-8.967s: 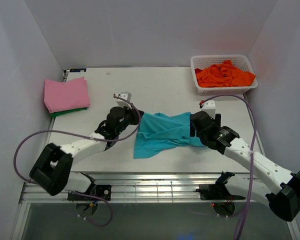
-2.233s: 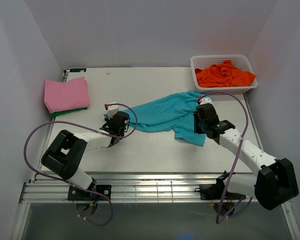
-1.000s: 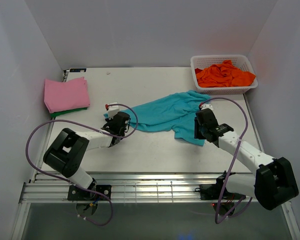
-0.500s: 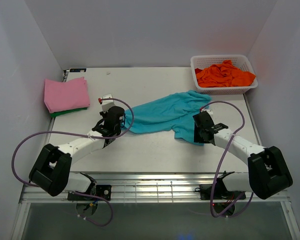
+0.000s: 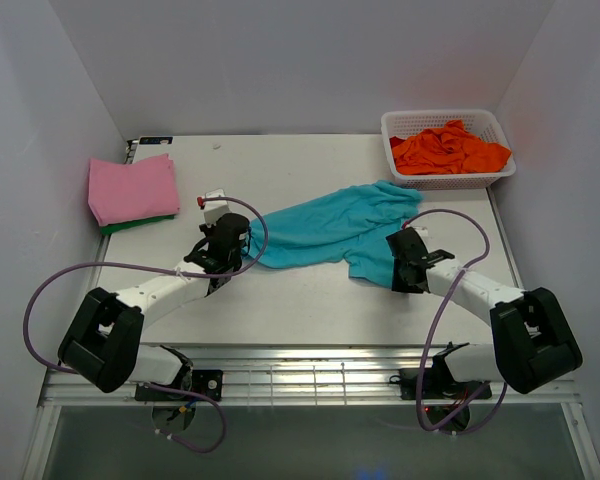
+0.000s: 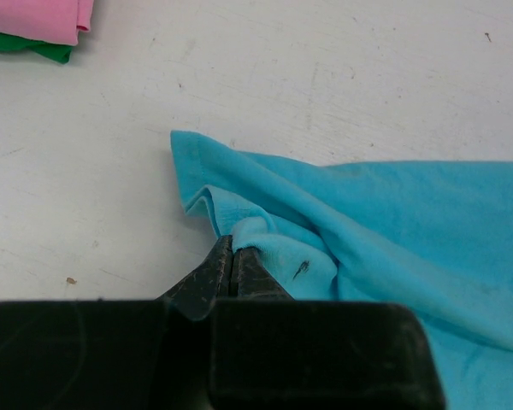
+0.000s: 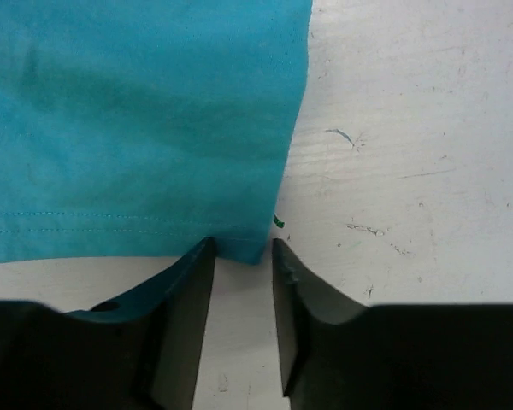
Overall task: Fold and stack the t-shirts
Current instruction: Flatten the tshirt out
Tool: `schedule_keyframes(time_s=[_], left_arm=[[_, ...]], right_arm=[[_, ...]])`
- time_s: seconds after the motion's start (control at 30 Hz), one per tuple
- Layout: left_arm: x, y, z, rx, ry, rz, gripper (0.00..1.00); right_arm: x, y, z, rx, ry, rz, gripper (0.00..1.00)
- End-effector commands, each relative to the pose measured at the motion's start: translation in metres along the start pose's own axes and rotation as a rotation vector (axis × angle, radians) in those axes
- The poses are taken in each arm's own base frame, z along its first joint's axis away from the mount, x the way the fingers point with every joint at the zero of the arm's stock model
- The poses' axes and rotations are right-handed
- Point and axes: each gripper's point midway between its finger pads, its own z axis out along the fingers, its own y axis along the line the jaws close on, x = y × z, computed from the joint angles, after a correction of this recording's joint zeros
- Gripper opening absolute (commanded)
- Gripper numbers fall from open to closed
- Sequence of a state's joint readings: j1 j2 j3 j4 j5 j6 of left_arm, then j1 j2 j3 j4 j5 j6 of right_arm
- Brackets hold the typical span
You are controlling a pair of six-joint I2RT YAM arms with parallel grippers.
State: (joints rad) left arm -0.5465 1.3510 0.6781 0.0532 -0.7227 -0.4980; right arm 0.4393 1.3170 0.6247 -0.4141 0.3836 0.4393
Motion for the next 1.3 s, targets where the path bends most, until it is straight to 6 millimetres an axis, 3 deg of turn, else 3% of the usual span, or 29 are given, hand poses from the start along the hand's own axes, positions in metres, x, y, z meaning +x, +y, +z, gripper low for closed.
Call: schedule_keyframes(time_s=[0.0, 0.03, 0.07, 0.13, 0.23, 0.33, 0.57, 0.7, 0.97, 1.13, 1.27], left_arm=[[-0.007, 0.003, -0.005, 0.000, -0.016, -0.014, 0.00], [-0.008, 0.003, -0.006, 0.001, -0.018, -0.014, 0.00], [-0.007, 0.003, -0.006, -0.001, -0.018, -0.015, 0.00], [-0.007, 0.004, -0.006, -0.004, -0.018, -0.012, 0.00], [-0.009, 0.007, -0.006, -0.017, -0.024, -0.013, 0.00], [-0.017, 0.012, -0.010, -0.037, -0.048, -0.033, 0.00], [-0.049, 0.022, -0.024, -0.078, -0.110, -0.077, 0.00], [-0.060, 0.030, -0.031, -0.102, -0.135, -0.091, 0.00], [-0.082, 0.044, -0.045, -0.155, -0.179, -0.135, 0.00], [-0.112, 0.042, -0.060, -0.128, -0.219, -0.171, 0.00], [-0.151, 0.044, -0.085, -0.079, -0.277, -0.227, 0.00]], right_arm=[[0.010, -0.002, 0.007, 0.015, 0.041, 0.006, 0.34], [0.013, -0.002, 0.008, 0.017, 0.049, 0.003, 0.28], [0.014, -0.002, 0.009, 0.016, 0.053, 0.002, 0.16], [0.013, -0.002, 0.009, 0.016, 0.050, 0.001, 0.08], [0.008, -0.004, 0.003, 0.020, 0.028, 0.005, 0.08], [-0.010, -0.013, -0.016, 0.052, -0.020, 0.008, 0.08], [-0.106, -0.026, -0.097, 0.086, -0.253, 0.043, 0.08], [-0.142, -0.039, -0.133, 0.105, -0.342, 0.060, 0.08], [-0.191, -0.064, -0.175, 0.172, -0.451, 0.090, 0.08], [-0.216, -0.074, -0.196, 0.187, -0.508, 0.107, 0.08], [-0.241, -0.085, -0.239, 0.191, -0.606, 0.133, 0.08]])
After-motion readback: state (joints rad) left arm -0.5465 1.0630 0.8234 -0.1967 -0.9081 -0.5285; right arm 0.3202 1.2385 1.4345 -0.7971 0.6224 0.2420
